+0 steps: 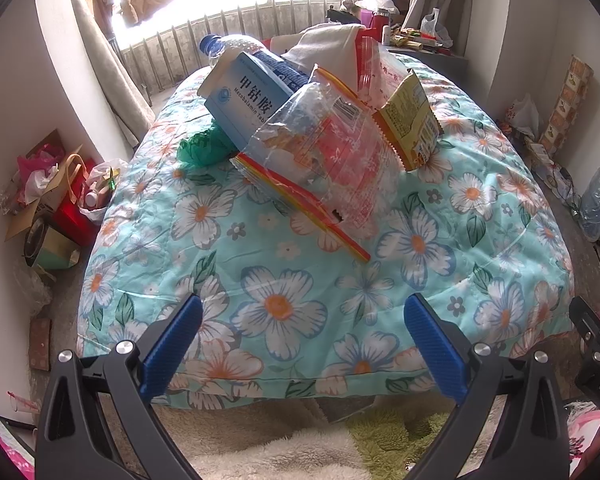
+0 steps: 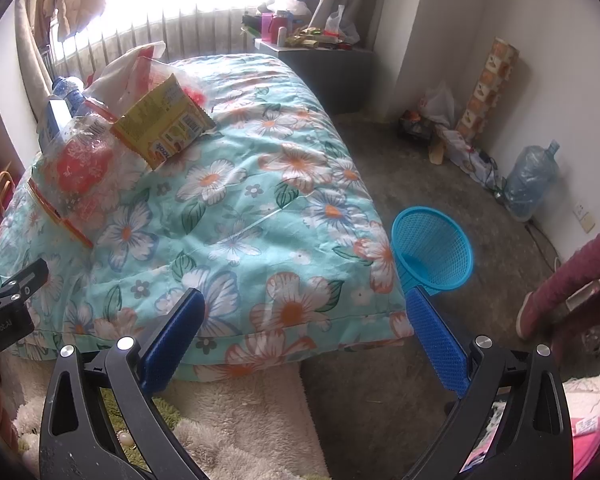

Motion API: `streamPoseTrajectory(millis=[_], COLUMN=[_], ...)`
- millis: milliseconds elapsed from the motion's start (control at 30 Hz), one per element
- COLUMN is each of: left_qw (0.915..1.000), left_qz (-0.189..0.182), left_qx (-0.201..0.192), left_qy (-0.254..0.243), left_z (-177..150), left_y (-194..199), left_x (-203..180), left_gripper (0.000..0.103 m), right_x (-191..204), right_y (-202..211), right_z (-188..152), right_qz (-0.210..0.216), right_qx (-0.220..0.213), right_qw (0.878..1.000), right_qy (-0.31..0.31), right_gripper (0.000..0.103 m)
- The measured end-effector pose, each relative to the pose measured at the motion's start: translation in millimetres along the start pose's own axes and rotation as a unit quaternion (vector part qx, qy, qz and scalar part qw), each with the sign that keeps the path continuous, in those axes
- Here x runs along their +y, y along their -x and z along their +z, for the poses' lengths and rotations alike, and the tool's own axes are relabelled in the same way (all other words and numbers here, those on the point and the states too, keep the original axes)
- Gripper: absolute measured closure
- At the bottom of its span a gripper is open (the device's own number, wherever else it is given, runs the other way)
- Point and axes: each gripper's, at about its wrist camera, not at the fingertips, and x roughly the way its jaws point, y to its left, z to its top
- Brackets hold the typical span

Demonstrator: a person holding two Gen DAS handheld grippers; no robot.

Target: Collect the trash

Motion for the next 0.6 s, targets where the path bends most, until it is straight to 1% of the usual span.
streamPoseTrajectory(millis=[600], left_qw=[1.0000], left_qz=[0.003], left_qx=[0.006], left_qy=[-0.002], left_z=[-0.3], left_y=[-3.5], left_x=[2.0], left_gripper=[0.004], right_x=[-4.3], right_y=[0.3], right_z=[0.7], right_qz=[0.007], right_qx=[0.002], right_qw=[1.000], right_qy=[-0.007], right_gripper=[0.007])
